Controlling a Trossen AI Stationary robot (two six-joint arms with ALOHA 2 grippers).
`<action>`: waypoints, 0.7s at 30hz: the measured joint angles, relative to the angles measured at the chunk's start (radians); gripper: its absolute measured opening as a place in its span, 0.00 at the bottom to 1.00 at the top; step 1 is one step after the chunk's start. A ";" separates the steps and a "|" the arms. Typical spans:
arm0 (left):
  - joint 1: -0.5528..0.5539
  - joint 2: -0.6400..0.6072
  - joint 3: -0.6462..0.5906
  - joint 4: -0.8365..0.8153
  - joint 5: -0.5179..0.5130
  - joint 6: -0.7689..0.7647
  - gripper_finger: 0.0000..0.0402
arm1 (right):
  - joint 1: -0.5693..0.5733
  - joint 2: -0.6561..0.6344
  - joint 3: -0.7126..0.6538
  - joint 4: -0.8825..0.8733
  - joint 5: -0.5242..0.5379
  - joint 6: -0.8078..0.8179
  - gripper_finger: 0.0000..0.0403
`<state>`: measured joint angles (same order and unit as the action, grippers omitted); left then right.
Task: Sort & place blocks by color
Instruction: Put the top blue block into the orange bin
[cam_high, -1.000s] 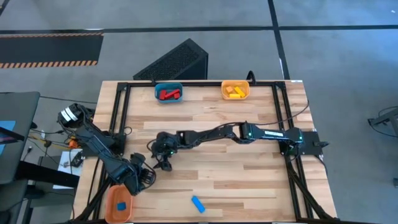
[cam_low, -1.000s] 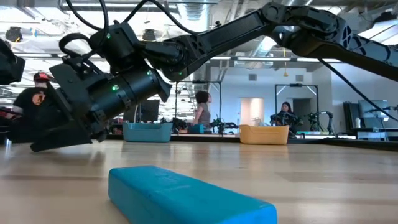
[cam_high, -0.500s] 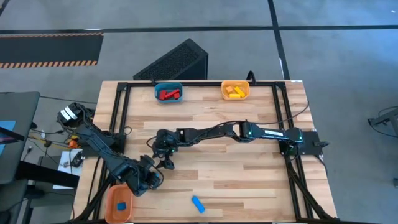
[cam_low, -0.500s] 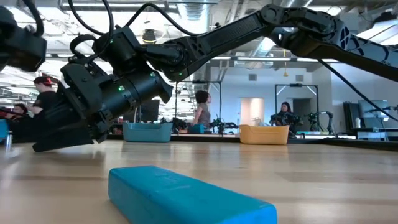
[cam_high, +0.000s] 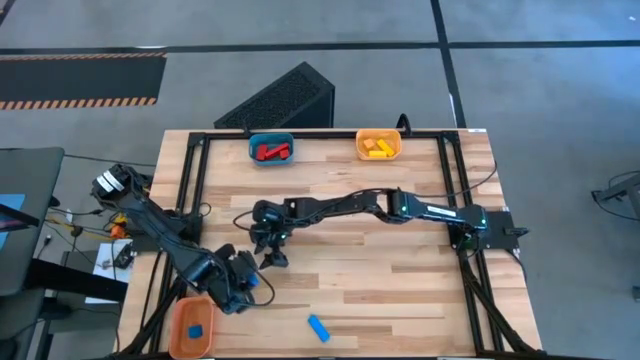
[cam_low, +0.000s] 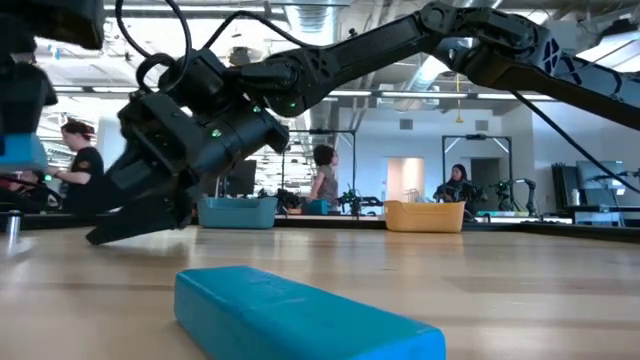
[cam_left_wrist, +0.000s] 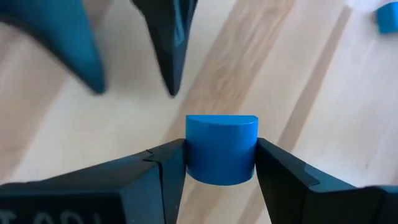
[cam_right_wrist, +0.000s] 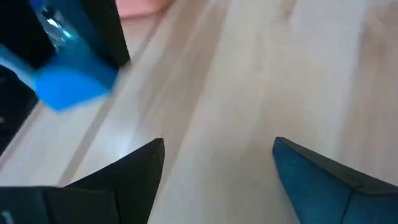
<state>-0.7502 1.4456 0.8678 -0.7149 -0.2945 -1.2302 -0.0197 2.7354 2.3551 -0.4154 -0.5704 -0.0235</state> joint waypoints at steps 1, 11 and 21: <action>0.000 0.000 0.016 -0.034 0.002 0.009 0.38 | -0.005 -0.009 -0.001 -0.020 0.002 0.003 0.81; -0.017 -0.001 0.164 -0.279 0.155 0.016 0.38 | -0.056 -0.024 0.000 -0.116 0.008 0.001 0.81; -0.068 -0.001 0.180 -0.282 0.329 -0.055 0.38 | -0.041 -0.027 0.001 -0.130 0.021 0.023 0.81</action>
<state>-0.8181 1.4448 1.0477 -0.9966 0.0348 -1.2849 -0.0607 2.7084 2.3566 -0.5456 -0.5496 -0.0006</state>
